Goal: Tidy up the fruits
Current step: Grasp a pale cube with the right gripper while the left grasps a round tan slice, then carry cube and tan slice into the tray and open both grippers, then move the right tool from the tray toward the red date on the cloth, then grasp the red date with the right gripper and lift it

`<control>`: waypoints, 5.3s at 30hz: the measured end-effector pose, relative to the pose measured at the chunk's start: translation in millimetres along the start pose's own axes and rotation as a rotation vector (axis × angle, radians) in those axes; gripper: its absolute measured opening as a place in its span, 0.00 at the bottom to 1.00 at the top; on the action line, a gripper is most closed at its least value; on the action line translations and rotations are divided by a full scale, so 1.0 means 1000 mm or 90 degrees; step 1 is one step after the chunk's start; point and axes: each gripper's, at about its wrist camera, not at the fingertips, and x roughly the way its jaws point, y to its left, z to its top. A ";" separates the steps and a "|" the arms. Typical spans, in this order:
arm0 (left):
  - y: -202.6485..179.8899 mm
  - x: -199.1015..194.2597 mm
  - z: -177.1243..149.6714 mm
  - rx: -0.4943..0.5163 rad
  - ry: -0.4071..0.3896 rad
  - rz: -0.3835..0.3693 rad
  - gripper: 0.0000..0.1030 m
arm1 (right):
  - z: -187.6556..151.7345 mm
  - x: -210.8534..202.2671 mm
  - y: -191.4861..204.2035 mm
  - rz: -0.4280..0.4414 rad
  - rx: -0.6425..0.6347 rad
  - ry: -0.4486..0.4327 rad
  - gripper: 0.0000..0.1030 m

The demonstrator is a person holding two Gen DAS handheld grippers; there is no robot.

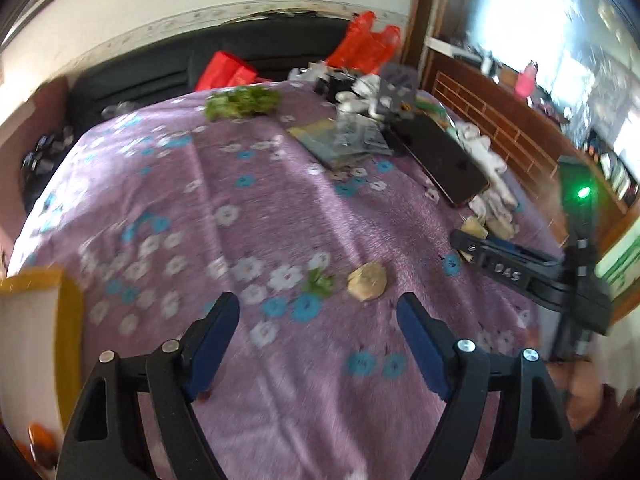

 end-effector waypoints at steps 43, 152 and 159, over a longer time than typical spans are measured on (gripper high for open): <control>0.139 -0.168 -0.115 -0.199 -0.107 0.072 0.28 | -0.026 -0.039 0.064 0.121 -0.052 -0.014 0.44; 0.239 -0.225 -0.238 -0.414 -0.089 0.312 0.93 | -0.109 0.009 0.258 0.126 -0.351 0.055 0.28; 0.229 -0.238 -0.242 -0.400 -0.107 0.308 0.93 | -0.108 -0.001 0.245 0.197 -0.291 0.088 0.21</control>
